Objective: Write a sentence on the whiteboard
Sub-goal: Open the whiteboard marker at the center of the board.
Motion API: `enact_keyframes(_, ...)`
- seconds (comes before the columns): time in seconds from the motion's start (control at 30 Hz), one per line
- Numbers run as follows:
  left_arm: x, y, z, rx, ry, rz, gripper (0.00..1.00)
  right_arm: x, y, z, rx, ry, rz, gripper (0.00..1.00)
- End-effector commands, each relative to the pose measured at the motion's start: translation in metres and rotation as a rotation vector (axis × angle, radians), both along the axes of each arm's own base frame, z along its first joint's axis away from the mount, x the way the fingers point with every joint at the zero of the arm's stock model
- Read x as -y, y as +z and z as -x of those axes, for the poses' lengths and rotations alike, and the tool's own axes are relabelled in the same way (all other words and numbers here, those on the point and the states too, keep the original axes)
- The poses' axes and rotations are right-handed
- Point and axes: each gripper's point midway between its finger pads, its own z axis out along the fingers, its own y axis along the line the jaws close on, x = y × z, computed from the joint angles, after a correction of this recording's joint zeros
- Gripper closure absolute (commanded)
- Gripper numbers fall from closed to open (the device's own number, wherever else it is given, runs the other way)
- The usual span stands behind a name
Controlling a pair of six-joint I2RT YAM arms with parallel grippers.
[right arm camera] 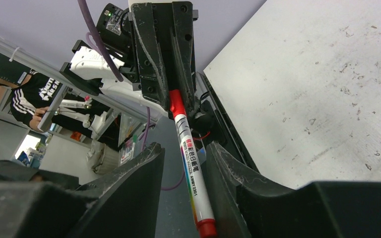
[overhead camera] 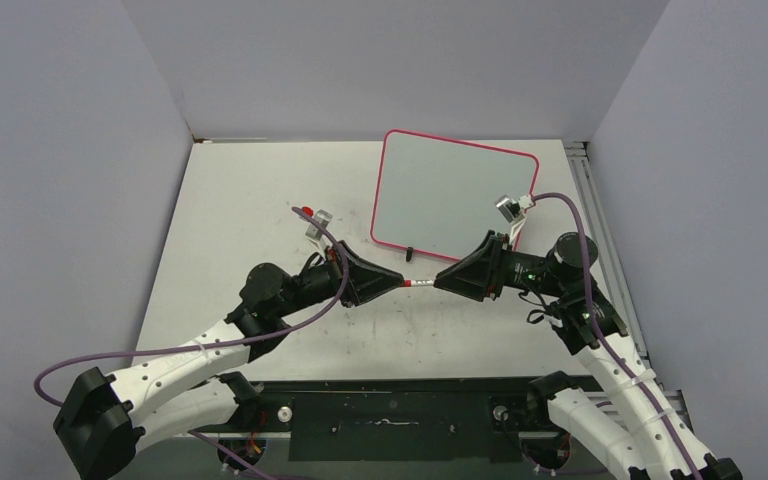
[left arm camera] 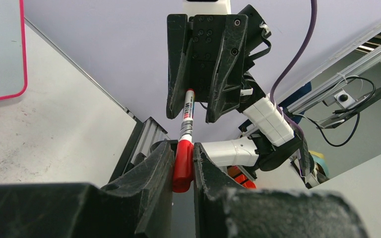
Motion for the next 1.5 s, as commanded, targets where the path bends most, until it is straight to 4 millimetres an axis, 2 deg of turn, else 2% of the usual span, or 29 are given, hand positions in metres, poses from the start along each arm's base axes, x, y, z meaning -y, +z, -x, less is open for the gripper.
enact_keyframes(0.0, -0.001, 0.022, 0.000, 0.048, -0.001, 0.032, 1.00, -0.001, 0.010, 0.007, 0.056, 0.037, -0.027, 0.64)
enact_keyframes(0.33, -0.001, 0.022, 0.000, 0.040, 0.001, 0.030, 1.00, -0.001, 0.010, 0.011, 0.060, 0.053, -0.023, 0.79)
enact_keyframes(0.53, 0.000, 0.022, -0.001, 0.038, -0.002, 0.028, 1.00, 0.000, 0.009, 0.009, 0.058, 0.037, -0.018, 0.94)
enact_keyframes(0.7, -0.001, 0.024, 0.001, 0.048, -0.008, 0.037, 1.00, 0.000, 0.010, 0.007, 0.060, 0.020, -0.020, 0.95)
enact_keyframes(0.9, -0.025, 0.024, -0.006, 0.033, 0.042, 0.079, 1.00, 0.004, 0.010, 0.007, 0.067, -0.004, -0.010, 0.95)
enact_keyframes(1.13, -0.035, 0.034, 0.003, 0.072, 0.006, 0.070, 1.00, 0.009, 0.007, 0.000, 0.046, -0.031, -0.015, 0.95)
enact_keyframes(1.47, -0.049, 0.027, 0.000, 0.098, 0.027, 0.013, 1.00, 0.022, 0.012, -0.013, 0.075, -0.136, 0.048, 0.95)
